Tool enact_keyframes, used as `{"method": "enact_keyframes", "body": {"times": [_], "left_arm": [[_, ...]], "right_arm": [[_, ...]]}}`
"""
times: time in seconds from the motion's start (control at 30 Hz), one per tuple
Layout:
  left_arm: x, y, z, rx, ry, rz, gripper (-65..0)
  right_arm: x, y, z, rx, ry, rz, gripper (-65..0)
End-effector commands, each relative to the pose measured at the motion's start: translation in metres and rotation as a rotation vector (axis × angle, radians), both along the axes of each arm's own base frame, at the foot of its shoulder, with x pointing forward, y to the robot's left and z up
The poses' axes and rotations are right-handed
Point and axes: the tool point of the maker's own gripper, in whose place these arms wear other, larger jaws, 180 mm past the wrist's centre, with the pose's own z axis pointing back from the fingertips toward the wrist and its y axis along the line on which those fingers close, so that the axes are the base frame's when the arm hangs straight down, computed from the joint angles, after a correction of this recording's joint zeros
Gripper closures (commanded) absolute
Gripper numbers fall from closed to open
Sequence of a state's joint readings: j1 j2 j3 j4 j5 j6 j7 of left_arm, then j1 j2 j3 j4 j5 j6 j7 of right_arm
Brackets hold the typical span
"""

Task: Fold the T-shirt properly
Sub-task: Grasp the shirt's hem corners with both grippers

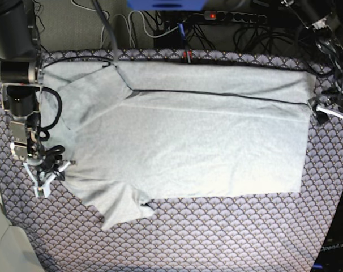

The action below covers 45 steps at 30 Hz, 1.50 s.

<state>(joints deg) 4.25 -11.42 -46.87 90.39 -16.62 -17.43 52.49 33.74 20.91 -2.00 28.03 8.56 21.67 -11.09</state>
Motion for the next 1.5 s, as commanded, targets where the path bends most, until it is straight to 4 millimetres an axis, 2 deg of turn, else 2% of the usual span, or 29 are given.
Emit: {"method": "enact_keyframes", "body": {"times": [0.0, 0.2, 0.27, 0.37, 0.47, 0.6, 0.7, 0.87, 0.97, 1.03, 1.1, 1.17, 1.23, 1.47], "left_arm": [[0.013, 0.007, 0.015, 0.018, -0.048, -0.002, -56.5], [0.059, -0.004, 0.010, -0.063, -0.086, -0.017, -56.5], [0.080, -0.006, 0.017, -0.075, -0.117, -0.029, -56.4], [0.111, -0.020, 0.017, -0.095, -0.141, -0.075, -56.4], [0.128, -0.027, 0.018, -0.060, -0.128, -0.111, -56.4], [0.134, -0.032, 0.018, -0.036, -0.117, -0.134, -56.4], [0.135, -0.031, 0.019, -0.036, -0.122, -0.132, -56.4], [0.136, -0.030, 0.020, -0.030, -0.123, -0.131, -56.4], [0.146, -0.028, 0.029, -0.021, -0.173, -0.125, -56.4], [0.148, -0.028, 0.018, -0.044, -0.172, -0.112, -56.4], [0.158, -0.028, 0.016, -0.066, -0.190, -0.101, -56.4], [0.160, -0.028, 0.002, -0.093, -0.182, -0.086, -56.4], [0.169, -0.025, 0.003, -0.103, -0.216, -0.071, -56.4], [0.204, -0.041, 0.000, -0.035, -0.229, -0.143, -56.4]], "right_arm": [[0.012, -0.008, 0.018, -0.014, -0.036, -0.004, 0.0], [0.010, -0.008, 0.016, -0.016, -0.033, -0.005, 0.0], [0.009, -0.008, 0.015, -0.017, -0.030, -0.003, 0.0], [0.009, -0.008, 0.014, -0.017, -0.028, -0.003, 0.0], [0.009, -0.013, 0.016, -0.022, -0.030, -0.009, 0.0], [0.012, -0.021, 0.025, -0.031, -0.045, -0.015, 0.0], [0.022, -0.020, 0.048, -0.057, -0.113, 0.009, 0.0], [0.018, -0.011, 0.057, -0.088, -0.122, 0.049, 0.0], [0.018, -0.008, 0.056, -0.085, -0.119, 0.051, 0.0], [0.018, -0.003, 0.054, -0.076, -0.118, 0.055, 0.0], [0.013, -0.002, 0.048, -0.075, -0.106, 0.056, 0.0], [0.011, -0.002, 0.045, -0.074, -0.100, 0.056, 0.0], [0.011, -0.001, 0.044, -0.074, -0.098, 0.058, 0.0], [0.010, 0.002, 0.043, -0.070, -0.096, 0.062, 0.0]]}}
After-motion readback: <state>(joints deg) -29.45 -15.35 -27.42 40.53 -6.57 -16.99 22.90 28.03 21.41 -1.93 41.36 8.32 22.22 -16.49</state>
